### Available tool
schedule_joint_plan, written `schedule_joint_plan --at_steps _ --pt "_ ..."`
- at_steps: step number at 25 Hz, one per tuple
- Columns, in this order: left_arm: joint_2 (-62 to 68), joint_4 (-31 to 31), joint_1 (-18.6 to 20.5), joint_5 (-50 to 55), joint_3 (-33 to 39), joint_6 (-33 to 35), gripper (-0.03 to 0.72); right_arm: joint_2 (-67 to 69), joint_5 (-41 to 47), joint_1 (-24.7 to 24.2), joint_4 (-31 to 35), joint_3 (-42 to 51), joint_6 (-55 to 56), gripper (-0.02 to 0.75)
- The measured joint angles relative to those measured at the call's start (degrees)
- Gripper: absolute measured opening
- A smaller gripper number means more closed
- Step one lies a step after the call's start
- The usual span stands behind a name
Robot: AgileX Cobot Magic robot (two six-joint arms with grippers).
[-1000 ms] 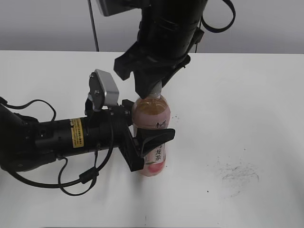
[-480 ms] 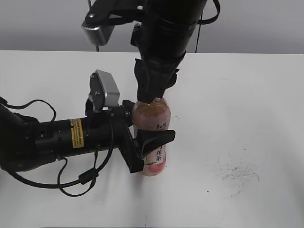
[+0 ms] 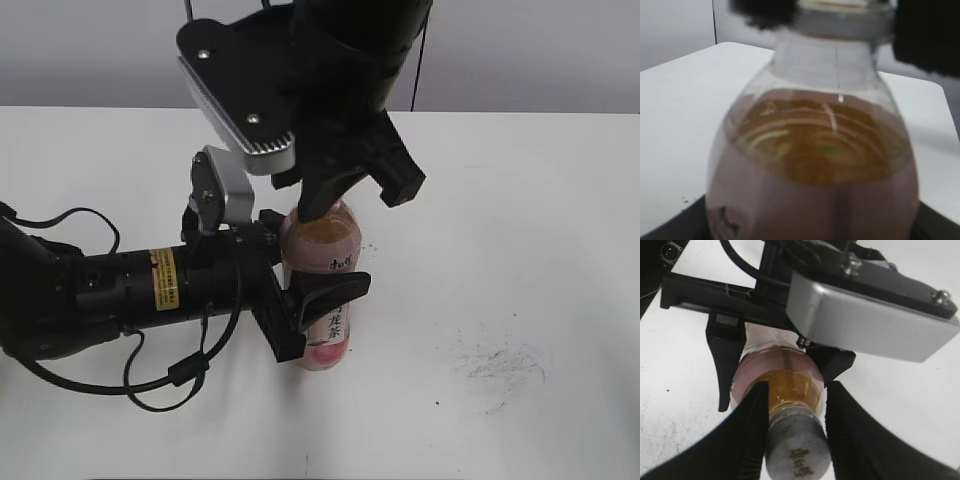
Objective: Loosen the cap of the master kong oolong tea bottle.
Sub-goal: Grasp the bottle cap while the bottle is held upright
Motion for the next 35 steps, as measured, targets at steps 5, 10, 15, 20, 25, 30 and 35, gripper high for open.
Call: schedule_joint_plan --at_steps 5,10,15,20,25,30,35 --pt "-0.1 0.0 0.0 0.2 0.0 -0.1 0.424 0.0 0.0 0.0 0.4 0.0 2.3 0.293" --pt "-0.2 0.1 0.0 0.3 0.0 -0.2 0.424 0.0 0.0 -0.2 -0.1 0.0 11.8 0.413" --pt "-0.2 0.2 0.0 0.4 0.0 -0.2 0.424 -0.1 0.0 -0.2 2.5 0.0 24.5 0.44" --pt "-0.2 0.3 0.0 0.4 0.0 -0.1 0.424 -0.7 -0.6 -0.2 3.2 0.0 47.3 0.479" --pt "-0.2 0.3 0.0 0.4 0.0 -0.1 0.424 -0.7 -2.0 -0.2 2.2 0.0 69.7 0.491" --pt "-0.2 0.3 0.0 0.4 0.0 -0.1 0.424 -0.7 -0.4 -0.2 -2.8 0.0 85.2 0.488" --pt "-0.2 0.3 0.0 0.4 0.0 -0.2 0.424 -0.7 -0.2 -0.2 -4.2 0.0 89.2 0.448"
